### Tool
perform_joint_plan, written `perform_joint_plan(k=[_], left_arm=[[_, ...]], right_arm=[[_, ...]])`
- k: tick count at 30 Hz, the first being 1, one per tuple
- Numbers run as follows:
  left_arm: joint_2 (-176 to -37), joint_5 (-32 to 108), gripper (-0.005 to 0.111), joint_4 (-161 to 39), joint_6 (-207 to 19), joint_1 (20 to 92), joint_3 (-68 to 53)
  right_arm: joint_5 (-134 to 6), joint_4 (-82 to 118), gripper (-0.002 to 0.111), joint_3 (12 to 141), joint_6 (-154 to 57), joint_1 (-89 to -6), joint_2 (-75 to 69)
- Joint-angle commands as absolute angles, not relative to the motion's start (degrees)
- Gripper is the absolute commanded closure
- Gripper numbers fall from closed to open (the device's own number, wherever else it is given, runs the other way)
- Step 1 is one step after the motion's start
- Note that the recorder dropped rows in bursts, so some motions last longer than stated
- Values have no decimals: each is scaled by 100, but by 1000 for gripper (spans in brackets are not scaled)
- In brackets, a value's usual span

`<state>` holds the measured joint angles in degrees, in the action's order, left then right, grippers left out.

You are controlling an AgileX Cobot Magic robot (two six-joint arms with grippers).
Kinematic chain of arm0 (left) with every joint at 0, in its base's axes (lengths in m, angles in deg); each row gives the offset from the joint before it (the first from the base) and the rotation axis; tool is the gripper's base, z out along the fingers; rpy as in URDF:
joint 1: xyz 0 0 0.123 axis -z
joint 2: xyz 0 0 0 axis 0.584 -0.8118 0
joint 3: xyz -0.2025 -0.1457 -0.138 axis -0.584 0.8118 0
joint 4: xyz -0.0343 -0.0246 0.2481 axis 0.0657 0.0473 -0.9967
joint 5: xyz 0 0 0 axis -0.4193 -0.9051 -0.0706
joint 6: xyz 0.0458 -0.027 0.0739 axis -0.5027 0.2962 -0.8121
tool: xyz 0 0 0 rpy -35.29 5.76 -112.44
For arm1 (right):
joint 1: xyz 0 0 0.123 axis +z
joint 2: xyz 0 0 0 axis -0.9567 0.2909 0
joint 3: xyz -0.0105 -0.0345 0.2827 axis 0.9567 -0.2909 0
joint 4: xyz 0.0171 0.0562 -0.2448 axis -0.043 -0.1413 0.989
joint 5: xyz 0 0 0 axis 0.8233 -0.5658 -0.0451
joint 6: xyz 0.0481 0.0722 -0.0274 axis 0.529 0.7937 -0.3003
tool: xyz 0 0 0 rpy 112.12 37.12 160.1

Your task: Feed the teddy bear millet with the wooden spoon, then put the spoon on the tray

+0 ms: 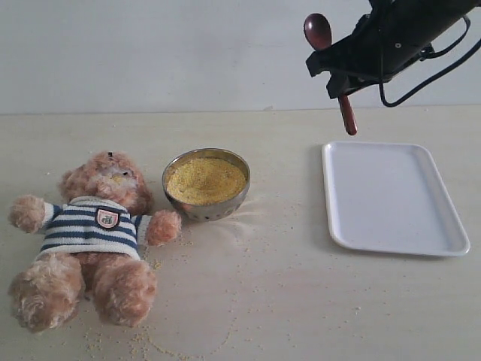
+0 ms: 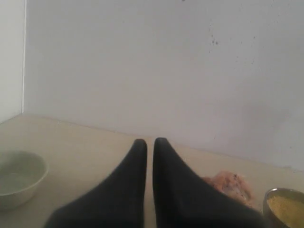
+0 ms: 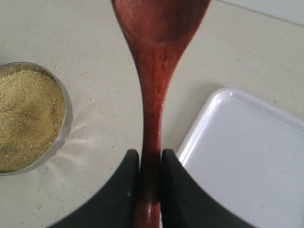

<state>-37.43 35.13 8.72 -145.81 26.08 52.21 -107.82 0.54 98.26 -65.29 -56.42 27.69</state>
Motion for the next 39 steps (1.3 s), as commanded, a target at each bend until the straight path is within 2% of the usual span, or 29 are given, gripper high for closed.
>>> perform_joint_plan(k=[1,8,14,21,25,30,39], left_arm=[[-3720,3584,102,870,-14587,2636,5291],[-3720,3428,102,314,-14601,2636,5291],[-3720,3177,102,334,-14570,2636,5291],[-3720,2961,102,334,-14570,2636,5291],[-3720,2961,102,334,-14570,2636,5291],[-3720,3001,102,377,-14570,2636,5291],[-3720,3001,102,377,-14570,2636,5291]], right_arm=[[-10739,58,109,9819,-6148,-5661,2689],[-10315,351,109,9819,-5835,-5661,2689],[-9422,1566,109,9819,-5593,-5661,2714],[-7939,1846,109,9819,-3479,-5949,2752],[-7475,1857,109,9819,-3210,-6196,2761],[-7812,2065,109,9819,-3437,-6479,2932],[-9909,2090,109,9819,-3990,-6539,4000]])
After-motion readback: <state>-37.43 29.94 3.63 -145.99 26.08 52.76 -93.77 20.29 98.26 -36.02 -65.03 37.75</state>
